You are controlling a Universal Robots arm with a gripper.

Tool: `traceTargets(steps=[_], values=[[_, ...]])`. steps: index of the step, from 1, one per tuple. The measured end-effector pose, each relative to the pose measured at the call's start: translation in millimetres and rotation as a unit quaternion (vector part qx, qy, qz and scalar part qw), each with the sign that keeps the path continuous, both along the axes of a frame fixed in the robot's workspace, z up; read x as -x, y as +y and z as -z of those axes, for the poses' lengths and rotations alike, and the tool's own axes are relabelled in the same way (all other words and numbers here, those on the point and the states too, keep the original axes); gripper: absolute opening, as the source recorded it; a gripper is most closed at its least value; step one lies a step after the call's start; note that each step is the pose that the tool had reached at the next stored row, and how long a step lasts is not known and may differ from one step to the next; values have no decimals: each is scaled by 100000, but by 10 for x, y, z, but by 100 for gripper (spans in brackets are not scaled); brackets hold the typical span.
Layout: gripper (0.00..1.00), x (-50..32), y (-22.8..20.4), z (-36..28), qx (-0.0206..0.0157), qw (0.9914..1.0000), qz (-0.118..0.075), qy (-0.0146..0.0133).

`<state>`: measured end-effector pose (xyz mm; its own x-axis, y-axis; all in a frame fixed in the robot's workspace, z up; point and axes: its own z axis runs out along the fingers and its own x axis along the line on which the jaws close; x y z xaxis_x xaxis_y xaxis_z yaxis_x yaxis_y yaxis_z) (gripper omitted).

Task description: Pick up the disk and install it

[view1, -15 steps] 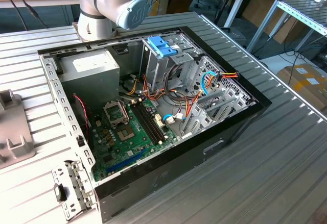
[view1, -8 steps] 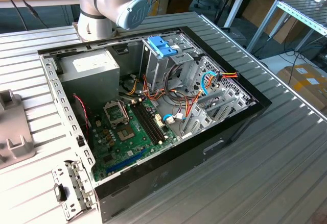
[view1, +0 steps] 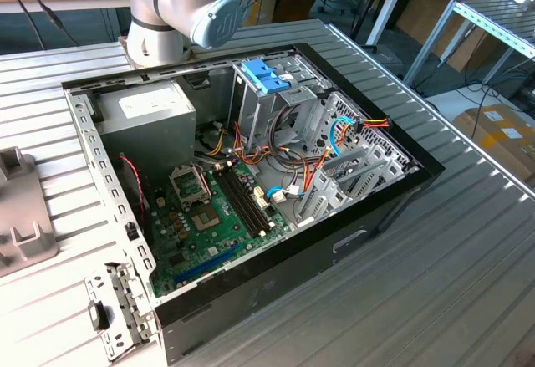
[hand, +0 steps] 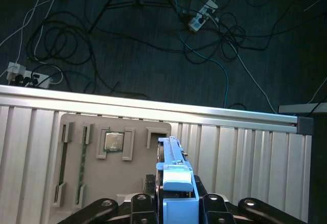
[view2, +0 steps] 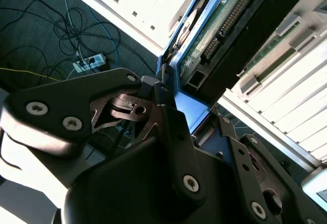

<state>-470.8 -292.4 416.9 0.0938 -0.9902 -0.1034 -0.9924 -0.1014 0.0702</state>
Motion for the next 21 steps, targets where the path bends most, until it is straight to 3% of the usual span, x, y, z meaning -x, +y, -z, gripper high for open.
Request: traceTargets(steps=[21], values=[[37, 0, 0, -77, 0, 100000, -1, -2]])
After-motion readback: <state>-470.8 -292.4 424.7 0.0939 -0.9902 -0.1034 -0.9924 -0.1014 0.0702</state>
